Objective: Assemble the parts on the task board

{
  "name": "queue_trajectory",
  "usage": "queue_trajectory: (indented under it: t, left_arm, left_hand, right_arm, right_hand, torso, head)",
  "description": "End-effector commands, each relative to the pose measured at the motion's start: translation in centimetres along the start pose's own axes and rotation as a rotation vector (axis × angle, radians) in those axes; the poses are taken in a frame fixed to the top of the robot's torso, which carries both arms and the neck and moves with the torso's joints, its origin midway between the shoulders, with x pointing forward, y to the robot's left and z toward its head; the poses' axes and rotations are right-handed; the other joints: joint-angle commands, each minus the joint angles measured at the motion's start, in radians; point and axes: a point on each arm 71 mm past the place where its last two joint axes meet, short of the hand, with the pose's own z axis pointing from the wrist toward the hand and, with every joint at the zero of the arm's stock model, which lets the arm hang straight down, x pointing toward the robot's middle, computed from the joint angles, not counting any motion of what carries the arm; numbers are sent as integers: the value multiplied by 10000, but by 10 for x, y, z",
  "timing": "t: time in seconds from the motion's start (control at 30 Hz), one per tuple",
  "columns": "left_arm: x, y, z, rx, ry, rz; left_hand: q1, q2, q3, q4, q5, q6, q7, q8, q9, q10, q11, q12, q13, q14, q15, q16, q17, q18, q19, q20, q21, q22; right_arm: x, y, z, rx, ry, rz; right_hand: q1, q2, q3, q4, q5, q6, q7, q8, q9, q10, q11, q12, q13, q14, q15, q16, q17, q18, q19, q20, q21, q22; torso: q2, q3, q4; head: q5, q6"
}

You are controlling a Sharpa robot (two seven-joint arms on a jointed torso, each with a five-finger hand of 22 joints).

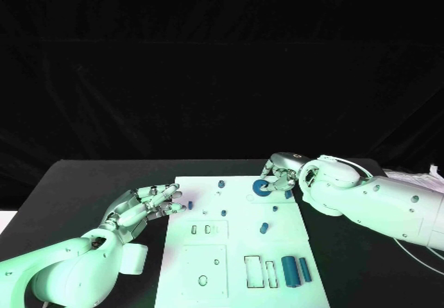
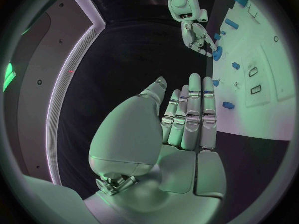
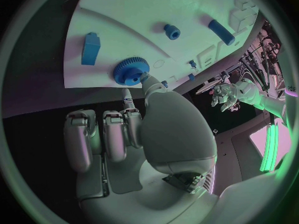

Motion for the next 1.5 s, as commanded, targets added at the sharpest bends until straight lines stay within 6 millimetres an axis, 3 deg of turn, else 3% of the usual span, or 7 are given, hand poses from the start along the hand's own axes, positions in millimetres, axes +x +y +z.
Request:
queue_trajectory:
  t: [0.03, 0.5, 0.8, 0.87, 1.5]
  left_arm:
    - [2, 0, 1, 15, 201, -100]
    - [0, 0, 1, -35, 161, -85]
    - [1, 0, 1, -35, 196, -100]
    - [1, 0, 1, -35, 197, -101]
    - [-1, 0, 1, -51, 167, -88]
  left_hand:
    - [-27, 57, 16, -68, -48, -80, 18, -43, -10, -88, -4, -26, -5, -26, 68, -36, 12, 121, 12, 75, -42, -10]
    - [-29, 57, 15, -80, -50, -97, 25, -44, -10, -112, 3, -29, -6, -46, 76, -55, 20, 118, 2, 79, -51, -17]
    - [-29, 57, 15, -80, -50, -97, 25, -44, -10, -112, 3, -29, -6, -46, 76, -55, 20, 118, 2, 79, -51, -17]
    - [-29, 57, 15, -80, -50, -97, 25, -44, -10, -112, 3, -29, -6, -46, 76, -55, 20, 118, 2, 79, -51, -17]
    - [-29, 57, 15, -80, -50, -97, 25, -44, -10, -112, 3, -29, -6, -46, 76, -55, 20, 118, 2, 79, -51, -17]
  right_arm:
    - [0, 2, -1, -204, -74, 55]
    - [2, 1, -1, -289, 194, 67]
    - [9, 1, -1, -328, 528, 28]
    - [11, 0, -1, -314, 578, 22]
    - [13, 0, 0, -387, 542, -157]
  right_hand:
    - [-96, 0, -84, 27, 65, 76, 10, 39, 2, 499, 52, 52, 1629, 898, 69, 41, 1966, -104, 801, 66, 69, 2125]
    - [-312, -146, -273, 163, -48, 65, 3, 29, -3, 490, 52, 34, 1648, 903, 72, 58, 2007, -110, 813, 72, 82, 2153]
    - [-294, -179, -299, 150, -61, 66, 2, 28, -2, 486, 51, 26, 1648, 905, 73, 62, 2018, -113, 819, 73, 87, 2166]
    - [-259, -175, -300, 133, -75, 68, 1, 29, -2, 488, 50, 31, 1655, 906, 73, 66, 2028, -113, 819, 73, 87, 2167]
    - [71, -92, -239, -66, -113, 55, 13, 15, -8, 477, 56, 1, 1672, 909, 76, 75, 2055, -114, 820, 75, 90, 2174]
  torso:
    - [-3, 0, 7]
    - [3, -3, -9]
    - [0, -10, 26]
    - [3, -5, 4]
    - [4, 0, 14]
  head:
    - [-8, -3]
    - [56, -6]
    - [-31, -44]
    - [6, -48]
    - [-2, -95]
